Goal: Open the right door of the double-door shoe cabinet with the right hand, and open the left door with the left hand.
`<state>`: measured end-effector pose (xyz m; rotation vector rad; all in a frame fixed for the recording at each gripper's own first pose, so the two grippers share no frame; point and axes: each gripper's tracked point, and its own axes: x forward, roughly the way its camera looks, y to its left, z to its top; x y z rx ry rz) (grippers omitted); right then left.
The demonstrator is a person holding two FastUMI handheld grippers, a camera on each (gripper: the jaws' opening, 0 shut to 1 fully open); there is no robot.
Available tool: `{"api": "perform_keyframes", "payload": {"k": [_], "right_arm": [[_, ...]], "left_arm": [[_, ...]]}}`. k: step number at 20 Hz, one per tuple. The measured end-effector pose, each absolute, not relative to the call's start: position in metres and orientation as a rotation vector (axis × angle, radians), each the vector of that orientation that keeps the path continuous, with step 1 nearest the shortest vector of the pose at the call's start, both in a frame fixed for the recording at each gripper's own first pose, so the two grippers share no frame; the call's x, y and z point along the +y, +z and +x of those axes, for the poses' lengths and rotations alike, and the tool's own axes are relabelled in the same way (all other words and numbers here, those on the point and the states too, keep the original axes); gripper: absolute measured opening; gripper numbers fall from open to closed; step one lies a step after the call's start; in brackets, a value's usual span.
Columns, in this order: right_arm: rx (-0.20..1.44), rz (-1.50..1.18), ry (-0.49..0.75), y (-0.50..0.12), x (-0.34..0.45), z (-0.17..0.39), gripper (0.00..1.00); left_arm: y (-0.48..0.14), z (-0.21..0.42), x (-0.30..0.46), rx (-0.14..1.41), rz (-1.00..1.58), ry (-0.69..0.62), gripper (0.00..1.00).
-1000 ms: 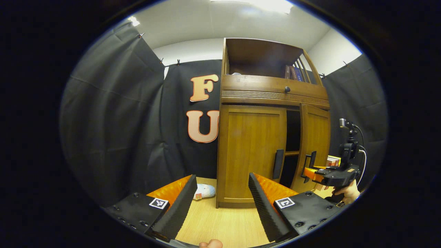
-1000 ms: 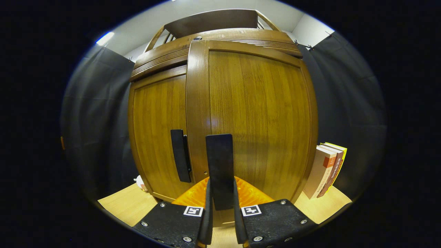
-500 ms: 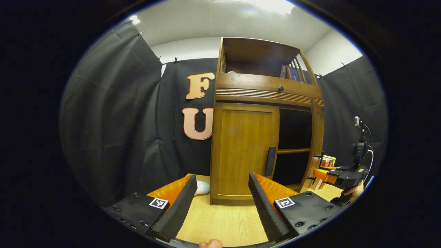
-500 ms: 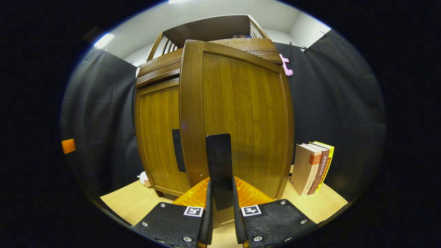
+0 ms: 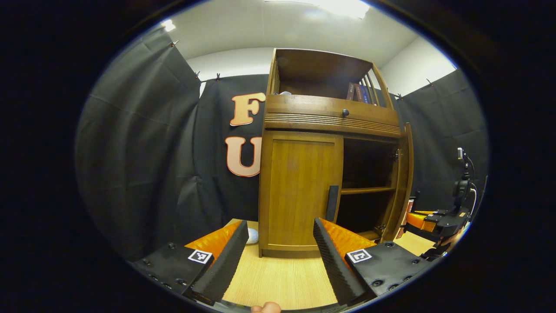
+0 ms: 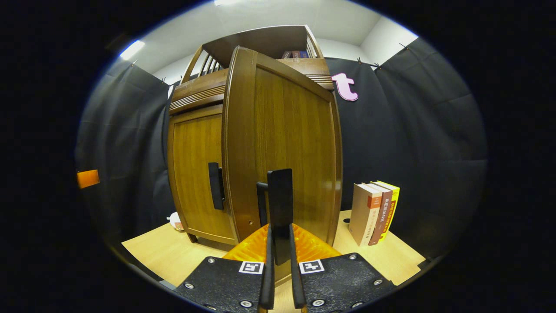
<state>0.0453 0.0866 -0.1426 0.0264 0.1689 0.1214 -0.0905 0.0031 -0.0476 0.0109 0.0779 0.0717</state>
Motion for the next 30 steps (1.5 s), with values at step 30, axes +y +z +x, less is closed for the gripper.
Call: {"api": "perform_keyframes", "payload": {"k": [30], "right_arm": [[0.170, -0.015, 0.009, -0.139, -0.012, 0.028, 0.01]], "left_arm": [[-0.058, -0.073, -0.072, 0.101, 0.016, -0.014, 0.96]]}}
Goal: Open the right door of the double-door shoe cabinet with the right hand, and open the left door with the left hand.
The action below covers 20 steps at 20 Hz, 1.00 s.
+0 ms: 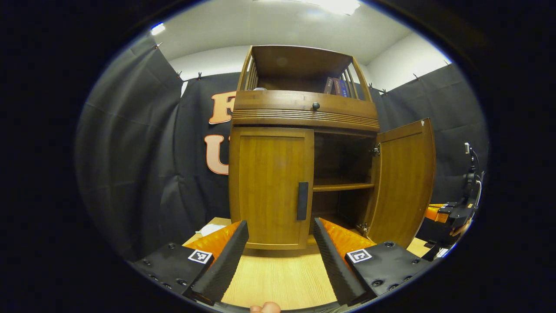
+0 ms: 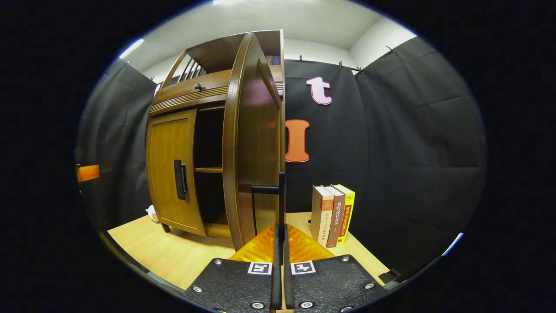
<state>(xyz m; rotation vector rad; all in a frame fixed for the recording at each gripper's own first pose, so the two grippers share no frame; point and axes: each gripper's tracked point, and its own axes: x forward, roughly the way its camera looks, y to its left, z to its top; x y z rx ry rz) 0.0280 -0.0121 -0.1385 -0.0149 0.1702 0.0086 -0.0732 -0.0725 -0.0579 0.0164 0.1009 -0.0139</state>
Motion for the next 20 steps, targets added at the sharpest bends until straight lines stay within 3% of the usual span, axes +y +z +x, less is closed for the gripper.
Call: {"api": "perform_keyframes", "payload": {"k": [20], "right_arm": [[0.182, 0.089, 0.032, -0.139, -0.069, 0.034, 0.01]], "left_arm": [[-0.080, -0.018, -0.104, 0.127, -0.034, -0.049, 0.99]]}}
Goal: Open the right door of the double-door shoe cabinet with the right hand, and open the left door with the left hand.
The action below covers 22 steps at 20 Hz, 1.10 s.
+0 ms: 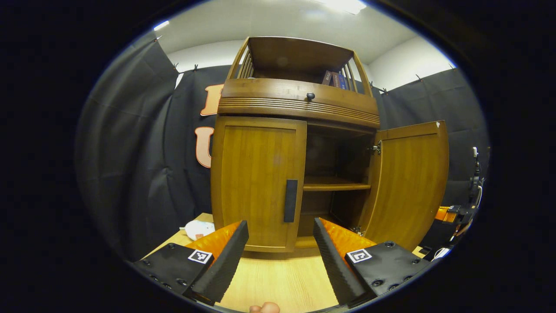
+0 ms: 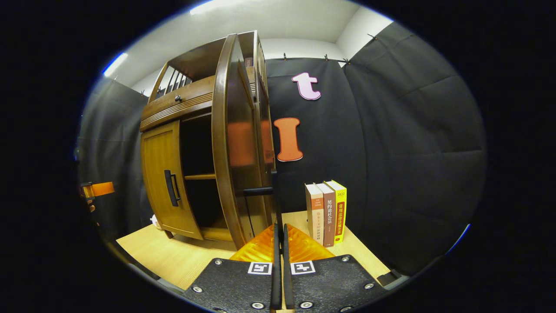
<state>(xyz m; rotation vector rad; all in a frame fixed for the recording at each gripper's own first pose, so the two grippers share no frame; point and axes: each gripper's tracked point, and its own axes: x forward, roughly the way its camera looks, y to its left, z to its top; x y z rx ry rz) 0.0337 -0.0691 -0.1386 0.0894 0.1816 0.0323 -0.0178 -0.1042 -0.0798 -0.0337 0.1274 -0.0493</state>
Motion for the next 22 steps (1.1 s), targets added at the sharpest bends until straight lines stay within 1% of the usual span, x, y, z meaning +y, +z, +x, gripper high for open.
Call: {"api": "perform_keyframes", "payload": {"k": [4, 5, 7, 8, 9, 10, 12, 14, 15, 16, 18, 19, 20, 22], "right_arm": [[0.177, 0.117, 0.000, -0.135, -0.077, 0.018, 0.04], [0.179, 0.126, -0.020, -0.138, -0.082, 0.015, 0.05], [0.170, 0.130, -0.045, -0.135, -0.089, 0.007, 0.06], [0.163, 0.126, -0.063, -0.134, -0.094, 0.004, 0.13], [0.156, 0.119, -0.084, -0.134, -0.099, 0.002, 0.14], [0.152, 0.111, -0.103, -0.134, -0.104, -0.001, 0.07], [0.143, 0.103, -0.130, -0.134, -0.109, -0.004, 0.12], [0.132, 0.092, -0.157, -0.134, -0.115, -0.008, 0.25], [0.126, 0.087, -0.169, -0.134, -0.117, -0.009, 0.26], [0.123, 0.082, -0.178, -0.135, -0.119, -0.010, 0.20], [0.130, 0.073, -0.190, -0.138, -0.120, -0.013, 0.23], [0.130, 0.069, -0.191, -0.138, -0.121, -0.014, 0.28], [0.123, 0.065, -0.189, -0.135, -0.120, -0.016, 0.30], [0.099, 0.049, -0.201, -0.127, -0.121, -0.021, 0.37]], "left_arm": [[-0.092, 0.013, -0.109, 0.146, -0.052, -0.060, 0.96], [-0.095, 0.022, -0.108, 0.147, -0.047, -0.052, 0.99], [-0.101, 0.040, -0.111, 0.142, -0.027, -0.053, 0.99], [-0.103, 0.049, -0.115, 0.137, -0.010, -0.057, 0.99], [-0.104, 0.056, -0.117, 0.129, 0.007, -0.064, 0.99], [-0.106, 0.065, -0.119, 0.123, 0.019, -0.073, 0.99], [-0.113, 0.082, -0.129, 0.127, 0.030, -0.098, 0.99], [-0.118, 0.098, -0.133, 0.141, 0.031, -0.112, 0.99], [-0.118, 0.105, -0.133, 0.136, 0.039, -0.109, 0.99], [-0.118, 0.112, -0.134, 0.126, 0.039, -0.106, 0.99], [-0.116, 0.125, -0.133, 0.108, 0.033, -0.091, 0.99], [-0.115, 0.134, -0.131, 0.101, 0.034, -0.082, 0.99], [-0.117, 0.143, -0.130, 0.099, 0.031, -0.076, 0.99], [-0.124, 0.155, -0.128, 0.114, 0.027, -0.063, 0.99]]}}
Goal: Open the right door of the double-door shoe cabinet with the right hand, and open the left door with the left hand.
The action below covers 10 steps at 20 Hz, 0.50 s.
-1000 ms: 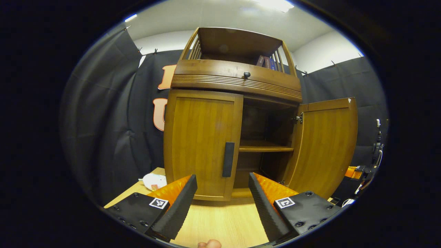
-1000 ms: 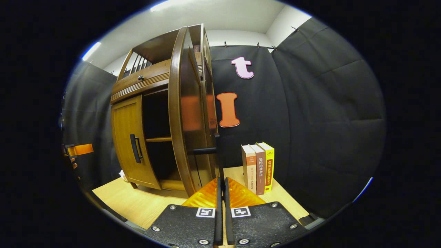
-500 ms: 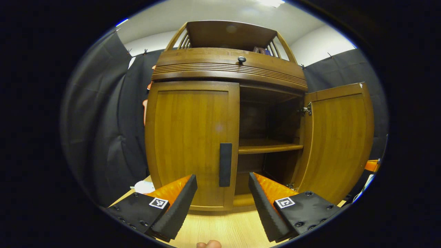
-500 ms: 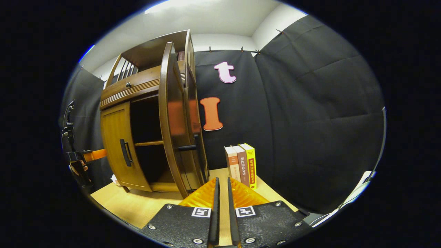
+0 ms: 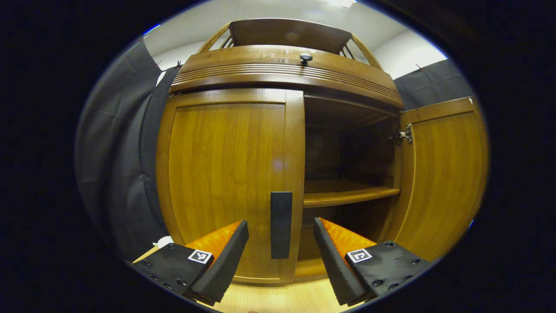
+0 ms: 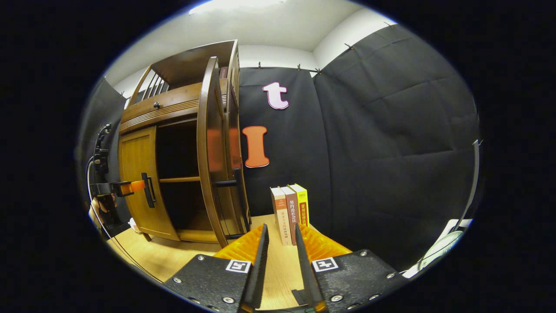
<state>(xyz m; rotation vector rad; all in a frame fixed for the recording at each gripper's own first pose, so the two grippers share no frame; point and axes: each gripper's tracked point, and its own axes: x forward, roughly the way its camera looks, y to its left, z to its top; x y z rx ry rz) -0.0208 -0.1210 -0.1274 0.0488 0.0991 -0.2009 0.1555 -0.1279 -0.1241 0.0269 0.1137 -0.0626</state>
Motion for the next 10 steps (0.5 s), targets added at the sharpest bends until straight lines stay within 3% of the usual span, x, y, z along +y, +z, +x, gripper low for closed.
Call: {"api": "perform_keyframes", "payload": {"k": [2, 4, 7, 10], "right_arm": [[0.075, 0.024, -0.218, -0.121, -0.125, -0.023, 0.52], [0.056, -0.005, -0.235, -0.116, -0.127, -0.025, 0.56], [0.046, -0.028, -0.237, -0.116, -0.126, -0.026, 0.78], [0.038, -0.028, -0.223, -0.116, -0.122, -0.025, 0.84]], "left_arm": [[-0.132, 0.170, -0.123, 0.128, 0.027, -0.048, 0.99], [-0.144, 0.184, -0.119, 0.147, 0.020, -0.041, 0.99], [-0.159, 0.196, -0.121, 0.185, 0.018, -0.041, 0.98], [-0.164, 0.203, -0.122, 0.192, 0.019, -0.044, 0.96]]}}
